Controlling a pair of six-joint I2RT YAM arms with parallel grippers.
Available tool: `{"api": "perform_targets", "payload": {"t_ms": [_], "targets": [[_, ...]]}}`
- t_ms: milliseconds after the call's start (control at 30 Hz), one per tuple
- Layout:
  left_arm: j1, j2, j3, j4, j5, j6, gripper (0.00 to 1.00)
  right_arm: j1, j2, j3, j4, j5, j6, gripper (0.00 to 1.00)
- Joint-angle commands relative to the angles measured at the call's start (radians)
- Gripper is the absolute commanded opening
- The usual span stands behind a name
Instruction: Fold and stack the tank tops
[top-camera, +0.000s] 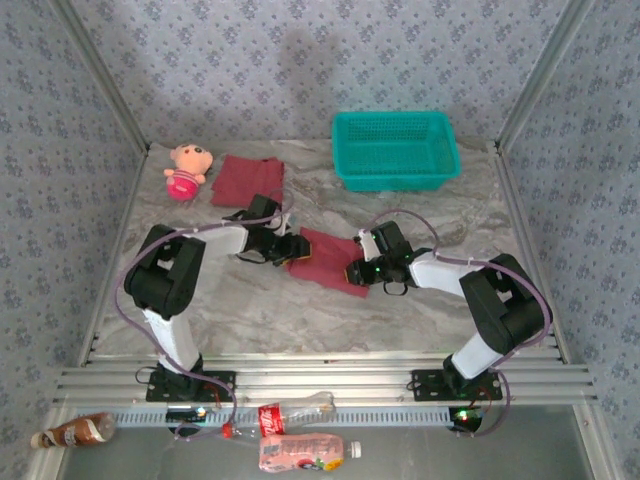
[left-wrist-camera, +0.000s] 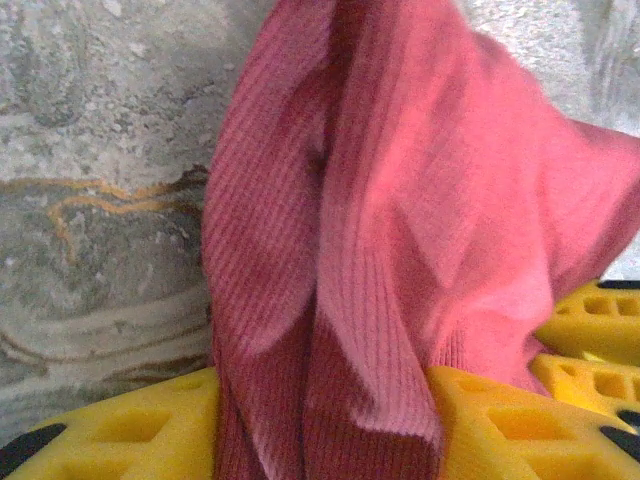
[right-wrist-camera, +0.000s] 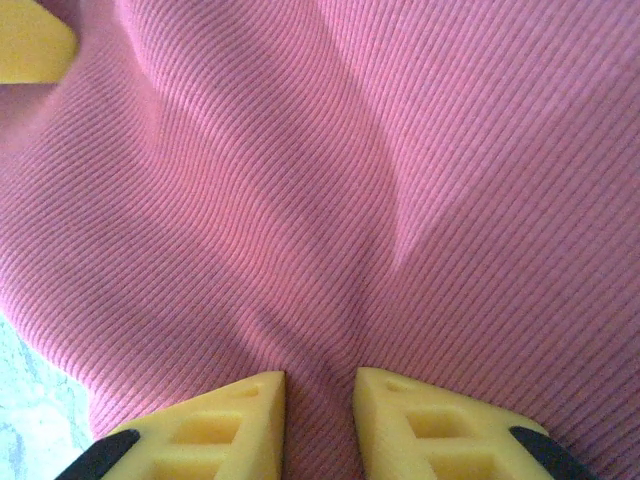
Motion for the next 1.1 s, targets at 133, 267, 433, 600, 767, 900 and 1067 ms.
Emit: {"api": "perform_targets", "payload": {"t_ms": [133, 267, 433, 600, 767, 900, 1067], "targets": [[-0.044, 0.077, 0.047, 0.035, 0.025, -0.024, 0.51, -0.01, 0.061, -0.054, -0.128, 0.042, 0.021, 0.27], [-0.067, 0.093, 0.079, 0.046, 0.062, -0.051, 0.46, -0.011, 0.065, -0.052, -0.126, 0.035, 0.023, 0.27], [-0.063, 0.101, 0.13, -0.05, 0.064, -0.005, 0.16, -0.02, 0.055, -0.056, -0.124, 0.025, 0.025, 0.26], [-0.05, 0.08, 0.24, -0.189, 0.059, 0.079, 0.0, -0.026, 0.031, -0.054, -0.113, 0.014, 0.034, 0.26], [-0.039, 0.088, 0.415, -0.43, 0.0, 0.206, 0.0, -0.051, -0.046, -0.02, -0.11, -0.033, 0.057, 0.35], [-0.025, 0.127, 0.491, -0.539, -0.026, 0.269, 0.0, -0.089, -0.119, 0.019, -0.149, -0.048, 0.087, 0.5], [-0.005, 0.158, 0.584, -0.614, -0.092, 0.336, 0.0, -0.152, -0.202, -0.001, -0.151, -0.045, 0.149, 0.55]]}}
